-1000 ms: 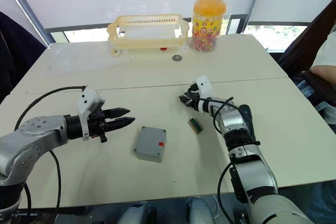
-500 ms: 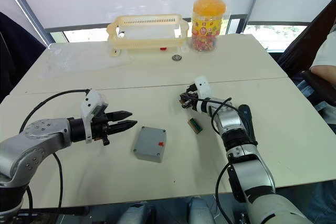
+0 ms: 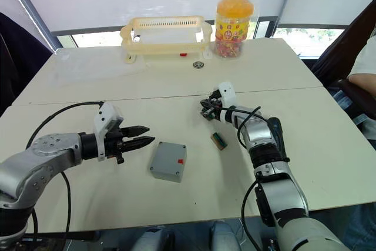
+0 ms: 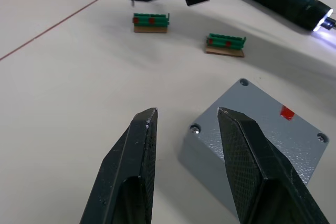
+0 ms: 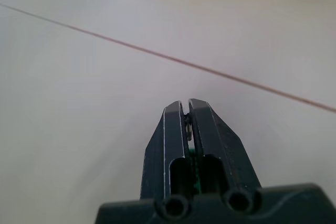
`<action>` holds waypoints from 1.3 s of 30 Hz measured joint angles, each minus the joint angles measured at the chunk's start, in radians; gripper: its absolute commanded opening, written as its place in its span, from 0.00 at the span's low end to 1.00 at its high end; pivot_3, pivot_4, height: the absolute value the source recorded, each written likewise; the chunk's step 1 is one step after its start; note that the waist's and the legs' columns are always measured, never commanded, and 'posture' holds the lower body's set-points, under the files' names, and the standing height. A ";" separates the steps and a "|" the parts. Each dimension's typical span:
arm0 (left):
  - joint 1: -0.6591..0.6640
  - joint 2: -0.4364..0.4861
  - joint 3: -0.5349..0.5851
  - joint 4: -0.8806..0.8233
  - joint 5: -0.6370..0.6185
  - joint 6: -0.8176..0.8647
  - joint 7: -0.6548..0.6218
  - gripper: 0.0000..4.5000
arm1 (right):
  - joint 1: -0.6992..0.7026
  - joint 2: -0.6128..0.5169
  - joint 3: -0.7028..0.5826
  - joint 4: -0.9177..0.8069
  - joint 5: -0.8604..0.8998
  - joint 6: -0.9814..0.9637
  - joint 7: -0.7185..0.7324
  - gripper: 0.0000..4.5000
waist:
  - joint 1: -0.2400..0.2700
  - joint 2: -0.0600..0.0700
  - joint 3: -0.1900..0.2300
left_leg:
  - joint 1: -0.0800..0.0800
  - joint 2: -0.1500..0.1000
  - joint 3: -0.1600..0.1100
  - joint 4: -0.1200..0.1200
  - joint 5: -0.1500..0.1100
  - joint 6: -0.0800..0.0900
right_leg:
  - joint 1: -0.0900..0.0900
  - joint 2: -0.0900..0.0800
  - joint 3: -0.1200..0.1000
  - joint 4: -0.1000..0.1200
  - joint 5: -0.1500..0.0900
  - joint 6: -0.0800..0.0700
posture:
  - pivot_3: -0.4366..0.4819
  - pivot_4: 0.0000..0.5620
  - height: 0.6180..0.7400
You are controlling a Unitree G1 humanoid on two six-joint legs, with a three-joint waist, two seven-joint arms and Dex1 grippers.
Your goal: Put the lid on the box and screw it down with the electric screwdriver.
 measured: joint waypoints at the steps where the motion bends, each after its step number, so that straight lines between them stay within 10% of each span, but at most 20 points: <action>1: -0.002 0.000 -0.003 0.003 0.002 -0.003 -0.003 0.41 | 0.000 -0.001 -0.005 -0.008 0.001 0.002 0.001 0.01 | 0.000 0.000 0.000 | 0.000 0.000 0.000 0.000 0.000 0.000 | 0.000 0.000 0.000 0.000 0.000 0.000 | 0.48 0.27 1.00; 18: -0.034 0.030 -0.119 -0.005 0.039 -0.059 -0.129 0.41 | 0.404 -0.180 -0.047 -1.048 0.402 0.520 0.085 0.01 | 0.004 0.000 0.000 | 0.000 0.001 -0.001 0.000 0.000 0.001 | 0.001 0.001 -0.001 0.000 0.000 -0.001 | 0.48 0.27 1.00; 39: -0.037 0.028 -0.199 0.034 0.127 -0.125 -0.173 0.41 | 0.524 -0.169 0.113 -1.019 0.306 0.390 0.016 0.01 | 0.007 0.000 0.000 | 0.000 0.001 -0.001 0.000 0.000 0.001 | 0.001 0.000 -0.001 0.000 0.000 -0.001 | 0.48 0.27 1.00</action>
